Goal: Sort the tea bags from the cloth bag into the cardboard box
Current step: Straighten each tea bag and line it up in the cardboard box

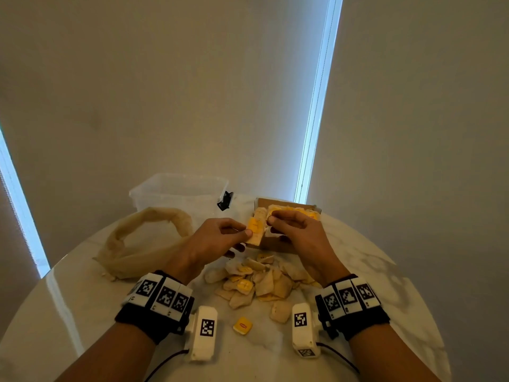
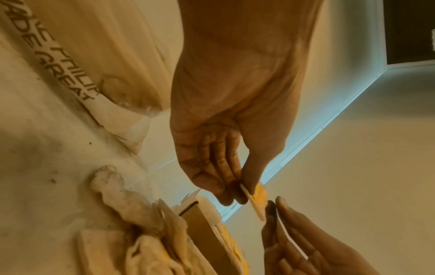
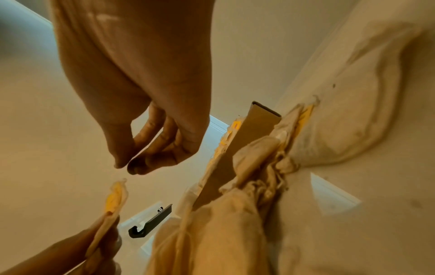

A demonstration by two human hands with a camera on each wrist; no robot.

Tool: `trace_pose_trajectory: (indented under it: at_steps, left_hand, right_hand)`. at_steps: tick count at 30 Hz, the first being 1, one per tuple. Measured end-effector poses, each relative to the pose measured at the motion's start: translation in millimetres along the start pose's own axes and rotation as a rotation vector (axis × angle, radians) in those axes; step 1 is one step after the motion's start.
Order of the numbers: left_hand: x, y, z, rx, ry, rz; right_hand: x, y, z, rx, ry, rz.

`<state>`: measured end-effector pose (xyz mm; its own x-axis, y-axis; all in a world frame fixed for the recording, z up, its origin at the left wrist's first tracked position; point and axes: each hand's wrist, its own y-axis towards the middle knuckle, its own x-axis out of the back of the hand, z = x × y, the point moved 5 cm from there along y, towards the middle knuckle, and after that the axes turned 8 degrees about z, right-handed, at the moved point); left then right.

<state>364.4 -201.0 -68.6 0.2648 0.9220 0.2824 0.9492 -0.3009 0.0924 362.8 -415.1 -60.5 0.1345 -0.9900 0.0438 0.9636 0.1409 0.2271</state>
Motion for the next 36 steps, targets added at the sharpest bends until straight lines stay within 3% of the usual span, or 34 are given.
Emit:
trace_pose_trajectory:
  at_steps: [4, 9, 15, 18, 25, 32, 36]
  left_hand:
    - [0.5, 0.2, 1.7, 0.012, -0.006, -0.020]
    - [-5.8, -1.9, -0.4, 0.041, -0.003, 0.023]
    - [-12.7, -6.9, 0.0, 0.127, -0.140, 0.157]
    - [-12.8, -7.6, -1.5, 0.094, -0.115, 0.153]
    - [-5.1, -5.4, 0.6, 0.047, -0.116, 0.070]
    - [-1.1, -5.8, 1.0, 0.028, -0.103, 0.047]
    - [1.8, -5.3, 2.5, 0.026, -0.114, 0.043]
  right_hand:
    - [-13.8, -1.9, -8.1, -0.063, 0.055, 0.146]
    - [-10.6, -3.9, -9.9, -0.028, 0.014, 0.091]
    - [-4.8, -8.7, -12.7, -0.158, 0.192, 0.203]
    - [7.5, -5.7, -7.7, -0.117, 0.083, 0.147]
    - [104.9, 24.3, 16.4, 0.005, -0.083, -0.219]
    - [137.9, 69.0, -19.8, -0.214, -0.404, -0.150]
    - [140.6, 80.4, -29.7, -0.237, -0.484, -0.136]
